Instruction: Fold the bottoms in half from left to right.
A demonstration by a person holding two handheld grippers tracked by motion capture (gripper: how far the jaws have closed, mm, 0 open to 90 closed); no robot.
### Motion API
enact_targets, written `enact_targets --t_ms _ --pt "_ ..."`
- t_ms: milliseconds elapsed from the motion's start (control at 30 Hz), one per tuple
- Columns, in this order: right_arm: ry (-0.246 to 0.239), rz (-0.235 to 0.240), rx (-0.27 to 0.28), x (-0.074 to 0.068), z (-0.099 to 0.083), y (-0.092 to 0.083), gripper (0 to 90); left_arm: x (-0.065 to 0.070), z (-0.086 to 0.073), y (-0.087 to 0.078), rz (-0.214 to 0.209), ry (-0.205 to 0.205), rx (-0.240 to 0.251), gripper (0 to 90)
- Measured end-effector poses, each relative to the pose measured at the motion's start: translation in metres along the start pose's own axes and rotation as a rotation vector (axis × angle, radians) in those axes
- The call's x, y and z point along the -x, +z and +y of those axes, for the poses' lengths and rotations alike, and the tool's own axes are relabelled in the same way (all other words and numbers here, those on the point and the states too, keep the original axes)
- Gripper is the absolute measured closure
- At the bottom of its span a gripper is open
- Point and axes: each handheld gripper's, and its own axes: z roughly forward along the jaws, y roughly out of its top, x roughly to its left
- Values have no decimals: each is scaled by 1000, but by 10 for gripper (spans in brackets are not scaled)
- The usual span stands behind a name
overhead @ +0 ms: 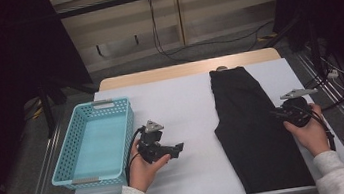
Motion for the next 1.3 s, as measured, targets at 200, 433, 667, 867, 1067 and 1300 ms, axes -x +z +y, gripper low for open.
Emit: enact_targets --t_ms 200,433,667,867,1067,1300 --pt "10 37 10 -1 2 7 885 -2 -1 1 1 -6 -2 84" --pt "26 4 17 8 8 -3 899 0 0 0 2 0 -1 84" --pt "30 -39 -22 15 6 0 890 -2 0 0 1 2 -8 84" --pt "22 -70 -9 14 6 -1 778 -3 0 -1 2 -6 0 84" --pt "15 -62 24 7 9 -5 593 -3 -1 -2 6 -3 -2 85" --pt "42 -5 41 -8 16 -1 386 -2 -1 -3 8 -8 1 84"
